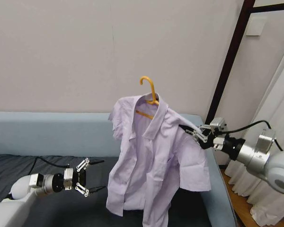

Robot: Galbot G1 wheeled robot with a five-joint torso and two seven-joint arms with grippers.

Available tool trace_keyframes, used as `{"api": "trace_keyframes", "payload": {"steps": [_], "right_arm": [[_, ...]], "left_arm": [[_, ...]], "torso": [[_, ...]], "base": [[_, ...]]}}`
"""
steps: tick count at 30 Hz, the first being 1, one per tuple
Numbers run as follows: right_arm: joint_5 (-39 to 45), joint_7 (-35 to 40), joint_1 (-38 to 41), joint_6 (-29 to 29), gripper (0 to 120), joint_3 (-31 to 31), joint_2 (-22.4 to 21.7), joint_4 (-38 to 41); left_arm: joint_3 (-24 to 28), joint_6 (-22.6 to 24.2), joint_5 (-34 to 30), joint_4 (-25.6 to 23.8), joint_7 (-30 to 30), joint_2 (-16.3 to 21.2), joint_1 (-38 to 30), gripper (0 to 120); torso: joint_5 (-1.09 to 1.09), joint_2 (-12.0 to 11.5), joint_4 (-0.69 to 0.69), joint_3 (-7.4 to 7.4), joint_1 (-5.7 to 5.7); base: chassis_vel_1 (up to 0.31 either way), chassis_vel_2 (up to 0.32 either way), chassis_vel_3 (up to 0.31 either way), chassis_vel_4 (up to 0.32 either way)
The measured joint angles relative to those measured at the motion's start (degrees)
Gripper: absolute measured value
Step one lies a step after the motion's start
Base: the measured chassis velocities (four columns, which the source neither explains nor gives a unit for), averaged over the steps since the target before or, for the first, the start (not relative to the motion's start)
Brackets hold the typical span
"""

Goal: Pick up the clothes from the sofa and hang them on the clothes hanger.

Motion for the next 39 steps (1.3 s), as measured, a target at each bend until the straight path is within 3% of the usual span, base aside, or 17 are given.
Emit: {"api": "trace_keyframes", "payload": {"steps": [13, 21, 25, 32, 39], "right_arm": [[15.4, 16.2, 11.8, -8.8, 1, -0.2, -2.5, 4.5], [19.0, 20.1, 12.2, -10.0, 1, 1.3, -3.2, 6.8], [19.7, 21.9, 11.1, -10.0, 1, 2.4, -3.3, 7.4], [19.4, 38.1, 9.1, -8.0, 1, 5.2, -2.9, 6.2], [14.2, 45.7, 6.6, -6.6, 1, 8.8, -1.9, 4.9]], "left_arm": [[-1.6, -0.9, 2.5, -0.7, 1.1, -1.7, 3.0, 100], [-2.2, -1.0, 3.0, -1.6, 1.3, -2.2, 4.2, 100], [-2.5, -1.1, 3.1, -2.0, 1.3, -2.3, 4.6, 100], [-4.2, -1.6, 3.6, -3.4, 1.3, -3.0, 6.7, 100], [-5.2, -1.9, 3.6, -4.1, 1.2, -3.2, 7.8, 100]], "torso": [[0.00, 0.0, 0.00, 0.00, 0.00], [-0.01, 0.0, 0.00, 0.01, 0.00], [0.00, 0.0, 0.00, 0.00, 0.00], [0.00, 0.0, 0.01, 0.01, 0.01], [0.00, 0.0, 0.00, 0.01, 0.00]], "base": [[0.000, 0.000, 0.000, 0.000], [0.000, 0.000, 0.000, 0.000], [0.000, 0.000, 0.000, 0.000], [0.000, 0.000, 0.000, 0.000], [0.000, 0.000, 0.000, 0.000]]}}
